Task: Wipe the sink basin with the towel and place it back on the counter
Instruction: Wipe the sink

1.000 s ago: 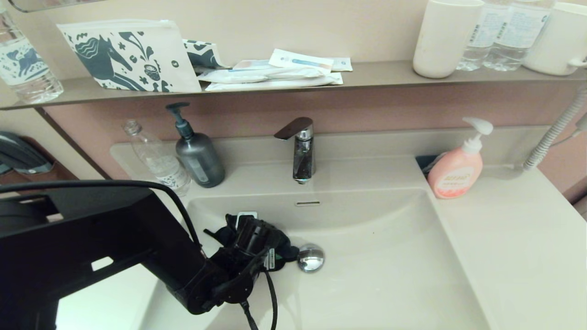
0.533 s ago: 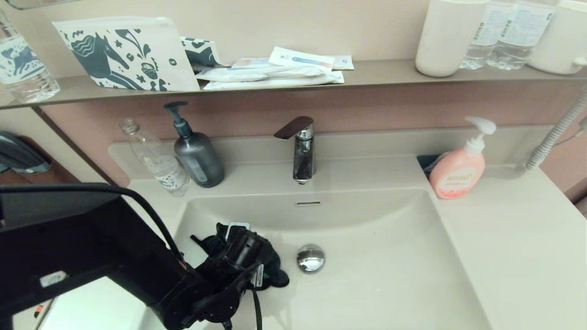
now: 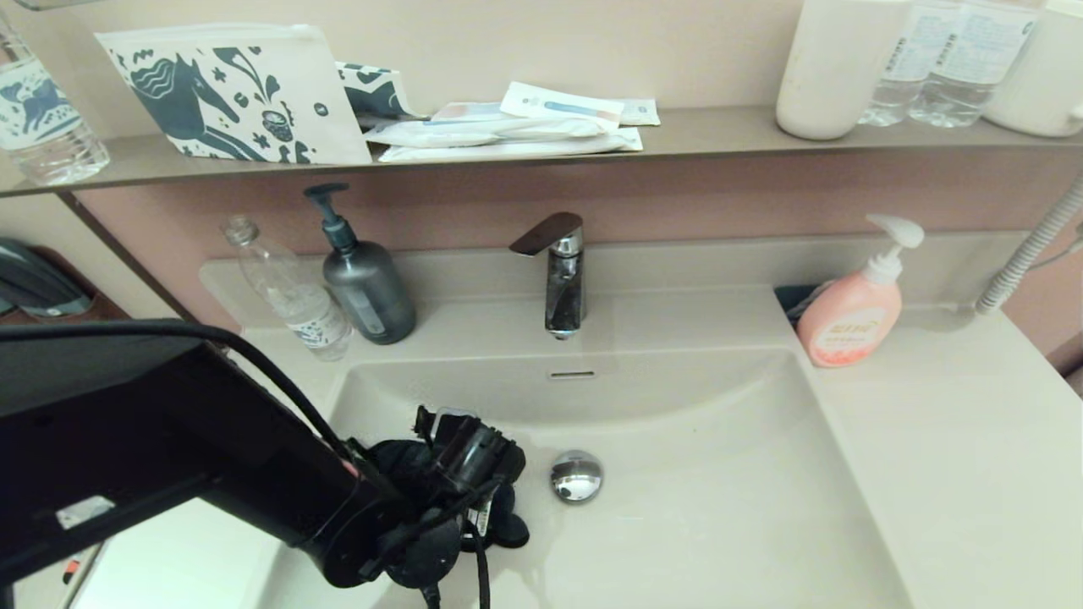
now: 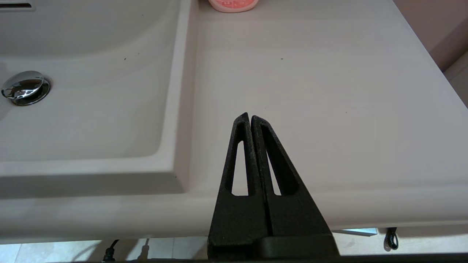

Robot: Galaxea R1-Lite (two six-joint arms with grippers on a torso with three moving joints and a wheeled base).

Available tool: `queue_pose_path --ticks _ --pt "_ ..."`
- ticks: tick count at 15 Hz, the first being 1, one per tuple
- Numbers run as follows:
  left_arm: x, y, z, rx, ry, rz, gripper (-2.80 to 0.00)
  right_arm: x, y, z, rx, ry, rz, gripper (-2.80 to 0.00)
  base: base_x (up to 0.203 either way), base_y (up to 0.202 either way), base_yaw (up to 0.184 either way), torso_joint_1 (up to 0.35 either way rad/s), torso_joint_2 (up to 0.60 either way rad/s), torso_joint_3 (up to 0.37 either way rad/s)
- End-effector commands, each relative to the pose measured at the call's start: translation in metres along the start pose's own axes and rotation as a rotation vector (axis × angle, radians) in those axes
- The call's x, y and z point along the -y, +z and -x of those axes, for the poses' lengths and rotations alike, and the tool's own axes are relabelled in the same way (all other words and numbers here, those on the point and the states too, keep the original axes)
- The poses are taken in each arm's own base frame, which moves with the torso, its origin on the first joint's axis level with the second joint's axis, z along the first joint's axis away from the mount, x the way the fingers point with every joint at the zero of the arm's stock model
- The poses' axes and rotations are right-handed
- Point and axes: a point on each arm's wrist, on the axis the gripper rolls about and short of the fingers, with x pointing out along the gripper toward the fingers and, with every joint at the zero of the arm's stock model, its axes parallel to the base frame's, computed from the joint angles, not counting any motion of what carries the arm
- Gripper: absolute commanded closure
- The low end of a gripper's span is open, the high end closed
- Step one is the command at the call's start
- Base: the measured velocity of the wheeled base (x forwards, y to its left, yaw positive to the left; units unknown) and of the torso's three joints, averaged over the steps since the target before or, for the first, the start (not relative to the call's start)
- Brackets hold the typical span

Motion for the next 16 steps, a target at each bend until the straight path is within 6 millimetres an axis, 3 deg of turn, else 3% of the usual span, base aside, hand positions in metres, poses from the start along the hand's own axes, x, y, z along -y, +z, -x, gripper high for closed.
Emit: queue_pose_path --ticks 1,9,13,16 --pt "-0.001 0.014 0.012 0.049 -0.015 0.032 0.00 0.000 0.000 0.000 -0.002 0.000 0.000 0.00 0.000 0.000 0.000 0.000 0.00 0.000" --pt "0.003 0.035 0.028 0.026 -0.017 -0.007 0.00 0.000 0.000 0.000 -0.002 0.000 0.000 0.00 0.000 0.000 0.000 0.000 0.00 0.000" --pt "-0.019 0.038 0.048 -0.014 0.008 -0.029 0.00 0.000 0.000 0.000 -0.002 0.001 0.001 0.00 0.000 0.000 0.000 0.000 0.00 0.000" --pt "-0.053 0.039 0.067 -0.056 0.062 -0.027 0.00 0.000 0.000 0.000 -0.001 0.001 0.000 0.00 0.000 0.000 0.000 0.000 0.00 0.000"
